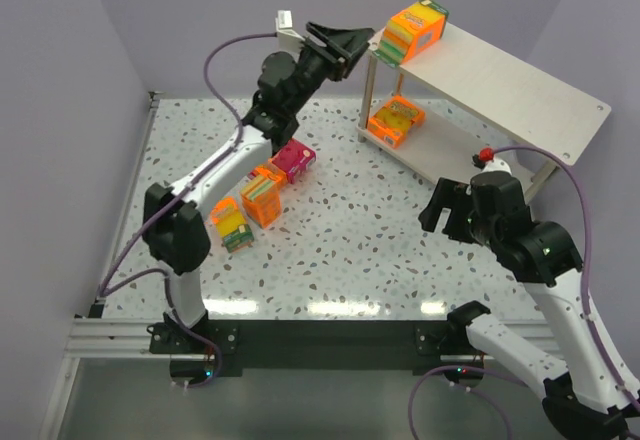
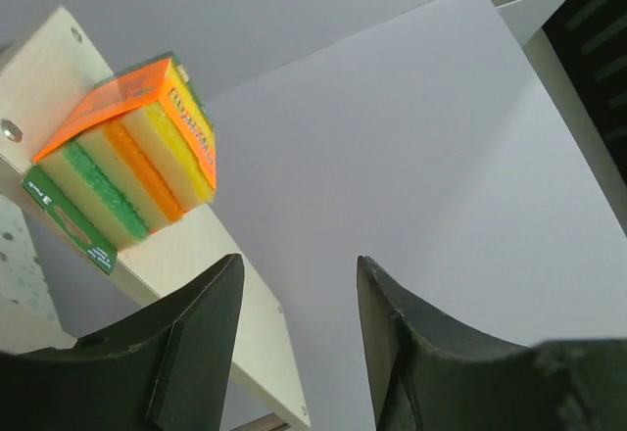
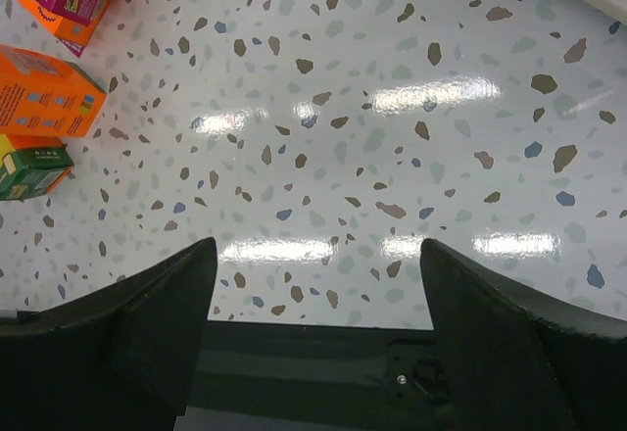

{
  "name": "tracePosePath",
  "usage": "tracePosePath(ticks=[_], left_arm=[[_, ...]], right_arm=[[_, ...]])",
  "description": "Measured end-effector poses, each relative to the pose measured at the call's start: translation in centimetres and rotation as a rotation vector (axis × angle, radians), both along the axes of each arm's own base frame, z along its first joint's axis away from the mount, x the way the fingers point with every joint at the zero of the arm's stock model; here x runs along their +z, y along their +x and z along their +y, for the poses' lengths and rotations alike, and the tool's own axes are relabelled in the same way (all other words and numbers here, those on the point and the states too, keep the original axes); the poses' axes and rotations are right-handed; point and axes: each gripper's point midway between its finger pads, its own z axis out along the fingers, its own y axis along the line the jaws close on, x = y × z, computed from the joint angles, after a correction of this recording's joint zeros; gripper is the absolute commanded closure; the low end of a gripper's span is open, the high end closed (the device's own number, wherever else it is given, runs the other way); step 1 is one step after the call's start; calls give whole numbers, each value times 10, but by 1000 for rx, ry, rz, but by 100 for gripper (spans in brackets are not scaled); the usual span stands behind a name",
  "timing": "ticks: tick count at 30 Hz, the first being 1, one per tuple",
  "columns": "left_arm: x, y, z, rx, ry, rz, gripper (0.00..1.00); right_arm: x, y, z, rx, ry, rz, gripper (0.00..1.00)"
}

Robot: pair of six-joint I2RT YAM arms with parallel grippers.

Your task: Place and organize the cleaning sponges onto the shelf

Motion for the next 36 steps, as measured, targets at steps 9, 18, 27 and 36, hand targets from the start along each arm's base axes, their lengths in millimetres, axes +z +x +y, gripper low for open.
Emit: tracePosePath(ticks=[9, 18, 27, 36], left_arm=[[12, -60, 160, 348, 337, -6, 55], [-206, -101, 250, 510, 915, 482, 100], [-293, -140, 256, 369, 1171, 586, 100], [-302, -195, 151, -69, 1129, 339, 100]], right_arm=[[-9, 8, 11, 37, 10, 26, 12], [-19, 16, 23, 81, 15, 56, 12], [-27, 19, 32, 118, 29, 84, 13], [-33, 22, 36, 139, 21, 100, 12]])
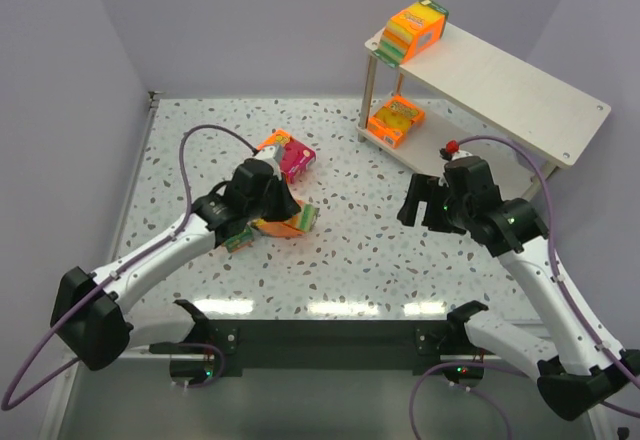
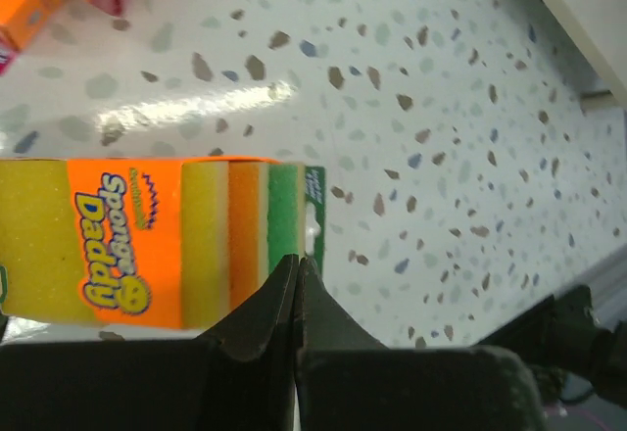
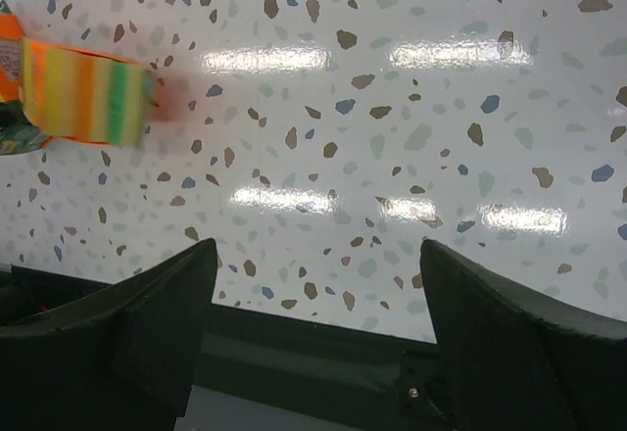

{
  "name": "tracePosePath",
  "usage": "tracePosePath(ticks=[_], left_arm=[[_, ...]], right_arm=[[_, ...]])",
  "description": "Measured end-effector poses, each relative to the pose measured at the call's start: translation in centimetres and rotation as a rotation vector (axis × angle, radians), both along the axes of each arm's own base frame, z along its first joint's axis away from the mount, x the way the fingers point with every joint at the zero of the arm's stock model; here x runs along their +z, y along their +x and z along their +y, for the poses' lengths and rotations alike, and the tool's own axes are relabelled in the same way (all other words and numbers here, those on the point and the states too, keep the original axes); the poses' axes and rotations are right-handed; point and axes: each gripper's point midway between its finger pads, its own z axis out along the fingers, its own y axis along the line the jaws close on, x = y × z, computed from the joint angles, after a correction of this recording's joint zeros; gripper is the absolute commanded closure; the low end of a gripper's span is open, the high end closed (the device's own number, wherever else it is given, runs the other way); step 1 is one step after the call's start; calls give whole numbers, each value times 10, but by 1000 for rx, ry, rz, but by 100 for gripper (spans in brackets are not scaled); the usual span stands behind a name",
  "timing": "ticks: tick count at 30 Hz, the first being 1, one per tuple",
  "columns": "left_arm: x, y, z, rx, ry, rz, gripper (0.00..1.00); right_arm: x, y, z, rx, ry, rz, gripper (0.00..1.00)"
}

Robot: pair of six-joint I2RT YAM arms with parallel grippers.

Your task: Place and organize the cleaning sponges onto the shelf

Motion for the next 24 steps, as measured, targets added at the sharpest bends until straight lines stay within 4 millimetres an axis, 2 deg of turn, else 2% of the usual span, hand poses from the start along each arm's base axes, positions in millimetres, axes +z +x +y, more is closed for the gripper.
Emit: tracePosePath(ticks=[3, 5, 9, 11, 13, 15, 17, 19, 21, 24], left_arm=[[17, -17, -19, -100, -72, -18, 100], [39, -19, -20, -102, -96, -56, 100], [87, -2, -13, -11, -94, -115, 100], [91, 3, -13, 21, -80, -93, 100], [70, 1, -14, 48, -44, -28, 100], [28, -16, -9, 69, 20, 84, 100], [-18, -43, 6, 100, 103, 206, 100], [-51, -64, 29, 158, 179, 297, 100], [-64, -77, 48, 220, 217, 338, 100], [-57, -79, 55, 283, 187, 325, 100]], right_arm=[[0, 1, 0, 3, -1, -3, 12], [0, 0, 1, 6, 2, -2, 12], [0, -1, 3, 14, 9, 2, 12], [0, 0, 3, 16, 8, 2, 12], [-1, 0, 4, 20, 7, 5, 12], [-3, 1, 5, 29, 8, 11, 12], [-4, 2, 9, 44, 13, 22, 13], [-6, 3, 13, 62, 20, 30, 13], [-7, 5, 18, 88, 28, 35, 13], [-11, 10, 32, 165, 53, 47, 13]])
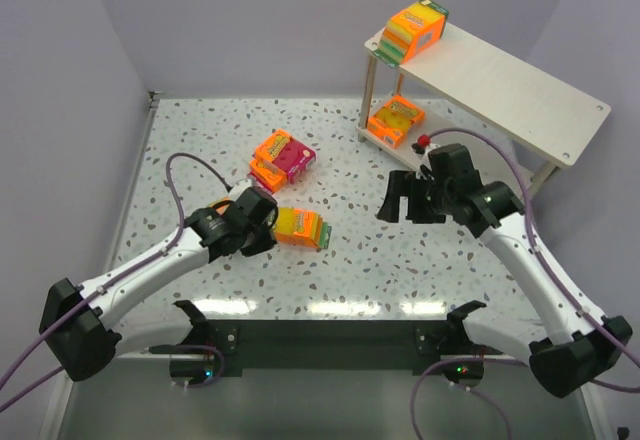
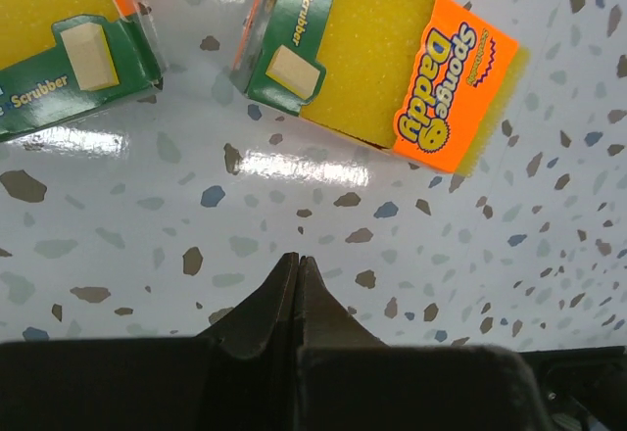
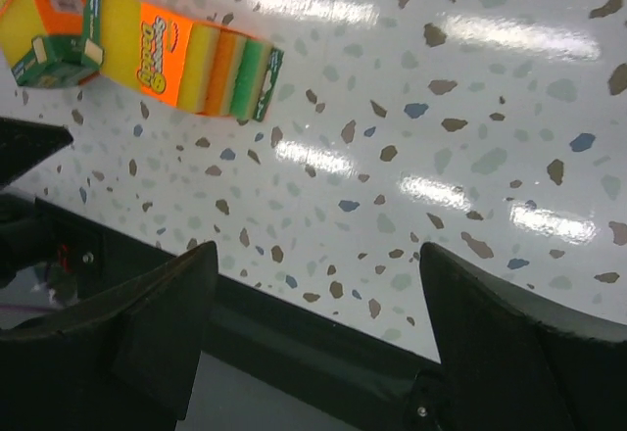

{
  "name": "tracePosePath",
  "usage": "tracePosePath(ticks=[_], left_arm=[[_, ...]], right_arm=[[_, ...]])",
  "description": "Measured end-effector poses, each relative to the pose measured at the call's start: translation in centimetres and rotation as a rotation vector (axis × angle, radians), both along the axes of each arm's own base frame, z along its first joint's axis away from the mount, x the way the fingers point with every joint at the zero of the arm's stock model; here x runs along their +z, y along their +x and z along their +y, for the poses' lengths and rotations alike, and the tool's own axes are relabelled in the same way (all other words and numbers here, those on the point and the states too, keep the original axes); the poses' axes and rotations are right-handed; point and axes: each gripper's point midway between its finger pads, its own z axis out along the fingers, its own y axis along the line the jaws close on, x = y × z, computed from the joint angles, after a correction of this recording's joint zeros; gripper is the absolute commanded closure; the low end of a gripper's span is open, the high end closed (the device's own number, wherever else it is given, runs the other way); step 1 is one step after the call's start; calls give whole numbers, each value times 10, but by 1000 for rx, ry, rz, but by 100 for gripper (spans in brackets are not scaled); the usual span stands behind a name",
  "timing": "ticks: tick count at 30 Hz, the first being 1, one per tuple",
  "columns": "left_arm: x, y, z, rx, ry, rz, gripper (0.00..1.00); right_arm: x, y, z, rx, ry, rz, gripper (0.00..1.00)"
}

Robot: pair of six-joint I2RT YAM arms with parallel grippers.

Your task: Place and organize the cleaning sponges onto the shelf

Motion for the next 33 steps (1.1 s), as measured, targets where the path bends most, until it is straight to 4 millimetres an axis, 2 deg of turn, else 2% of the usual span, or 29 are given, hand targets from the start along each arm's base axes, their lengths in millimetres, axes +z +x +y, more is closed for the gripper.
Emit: tracePosePath(ticks=[2, 4, 5, 6, 11, 15, 19, 26, 30, 33], left_arm=[[7, 3, -1, 29, -28, -26, 100], [7, 5, -2, 51, -45, -36, 100], [3, 4, -1, 60, -46, -30, 100], [-3, 2, 0, 72, -44, -20, 100], [-42, -14, 15, 122, 0, 50, 100], [-53, -17, 23, 154, 23, 54, 100], [-56, -6, 20, 173, 21, 22, 100], [-76, 16, 12, 185, 74, -1, 100], [-83, 33, 8, 185, 112, -6, 100], [-85, 41, 10, 183, 122, -15, 100]], right_arm=[[-9, 7, 13, 61, 9, 31, 18], [-19, 20, 26, 108, 13, 53, 36], [-27, 28, 33, 124, 11, 67, 55], [-33, 34, 38, 138, 11, 75, 100], [-65, 61, 70, 185, 12, 116, 100], [-77, 73, 107, 246, 15, 96, 100], [-96, 89, 140, 269, 28, 89, 100], [-137, 123, 175, 275, 28, 104, 100], [-149, 126, 190, 305, 33, 110, 100], [-152, 116, 199, 362, 49, 125, 100]])
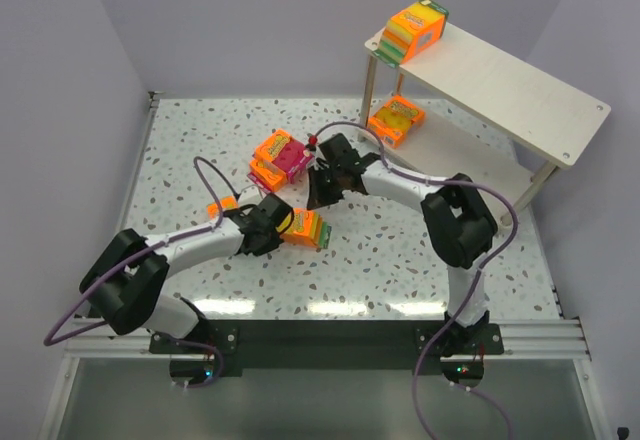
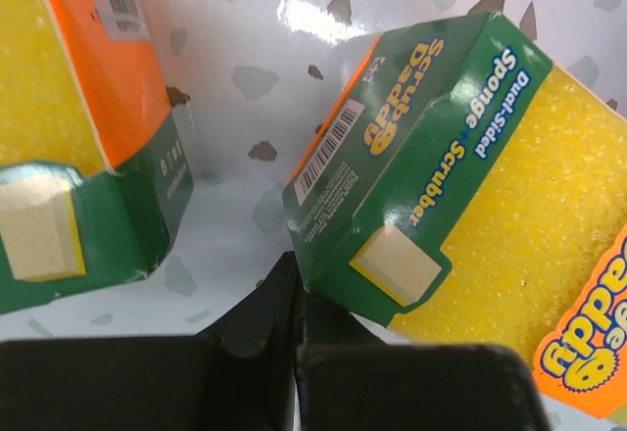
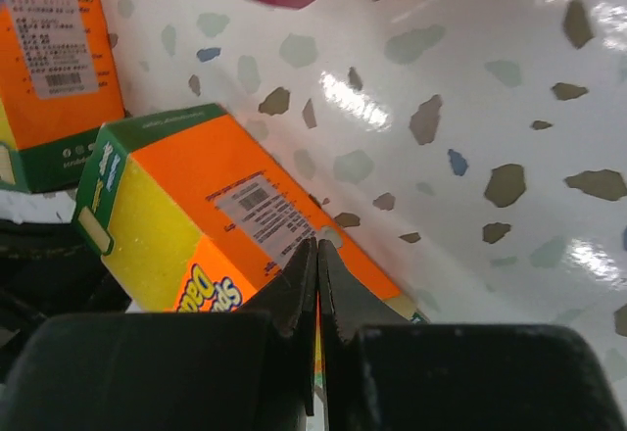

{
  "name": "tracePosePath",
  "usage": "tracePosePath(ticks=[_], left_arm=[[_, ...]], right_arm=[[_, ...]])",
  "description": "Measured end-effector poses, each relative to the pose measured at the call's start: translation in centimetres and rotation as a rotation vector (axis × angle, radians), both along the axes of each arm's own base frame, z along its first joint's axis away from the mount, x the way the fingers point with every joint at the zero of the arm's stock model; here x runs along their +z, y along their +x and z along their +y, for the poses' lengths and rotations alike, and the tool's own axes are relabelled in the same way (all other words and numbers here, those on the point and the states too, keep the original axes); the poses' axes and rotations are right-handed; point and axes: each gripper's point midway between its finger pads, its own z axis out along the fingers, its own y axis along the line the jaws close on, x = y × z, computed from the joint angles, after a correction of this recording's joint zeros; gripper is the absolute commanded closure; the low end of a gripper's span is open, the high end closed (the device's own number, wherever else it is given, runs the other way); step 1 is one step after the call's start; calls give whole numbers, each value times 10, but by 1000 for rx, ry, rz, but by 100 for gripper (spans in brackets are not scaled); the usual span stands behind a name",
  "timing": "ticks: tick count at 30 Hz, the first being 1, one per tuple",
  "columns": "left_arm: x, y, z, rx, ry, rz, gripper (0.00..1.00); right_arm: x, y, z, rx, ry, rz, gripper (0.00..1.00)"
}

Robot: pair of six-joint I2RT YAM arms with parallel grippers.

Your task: Place and organize the cleaning sponges onto the shelf

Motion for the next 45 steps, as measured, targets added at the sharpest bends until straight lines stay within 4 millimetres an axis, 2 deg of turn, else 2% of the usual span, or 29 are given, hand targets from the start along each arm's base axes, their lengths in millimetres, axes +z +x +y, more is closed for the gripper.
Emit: tracePosePath(ticks=[2, 4, 9, 11, 13, 15, 17, 20, 24, 29, 32, 34, 36, 37, 38, 39, 40, 43, 45], left_arm=[[1, 4, 3, -8, 15, -7, 100], [5, 10, 6, -15, 30, -21, 100], [10, 27, 17, -21, 48, -46, 100], [11, 34, 19, -39, 54, -52, 100], [11, 42, 13, -76, 42, -60, 100], [10, 50, -2, -141, 6, -67, 100], [9, 59, -26, -225, -49, -69, 100], [13, 81, -74, -358, -127, -84, 100], [17, 98, -124, -502, -209, -104, 100], [27, 115, -161, -621, -282, -139, 100], [39, 125, -174, -656, -316, -176, 100], [50, 131, -176, -655, -329, -207, 100], [61, 137, -166, -620, -315, -234, 100], [72, 141, -159, -593, -304, -260, 86], [84, 144, -148, -555, -282, -289, 78], [100, 146, -137, -515, -268, -317, 71], [120, 147, -127, -478, -259, -355, 63], [178, 143, -102, -363, -276, -455, 55], [205, 127, -93, -297, -323, -482, 53]], right_arm=[[-1, -12, 6, 48, 15, 7, 100], [-5, -33, 8, 98, 25, 23, 100], [-17, -104, -9, 195, 21, 125, 100], [-16, -126, -15, 222, 29, 150, 100], [-11, -140, -19, 235, 46, 159, 100], [-4, -146, -22, 236, 61, 157, 100], [4, -147, -22, 232, 79, 141, 100], [11, -144, -19, 224, 99, 119, 100], [11, -142, -19, 215, 97, 114, 100], [15, -150, -34, 191, 84, 91, 100], [36, -155, -43, 180, 106, 41, 100], [58, -156, -48, 168, 139, -14, 100], [83, -158, -54, 154, 179, -75, 100], [92, -159, -56, 145, 192, -100, 100], [104, -160, -60, 134, 209, -128, 88], [113, -161, -64, 118, 221, -148, 84], [121, -163, -69, 106, 229, -167, 74], [131, -164, -85, 49, 208, -200, 50], [127, -165, -94, 16, 171, -194, 45]])
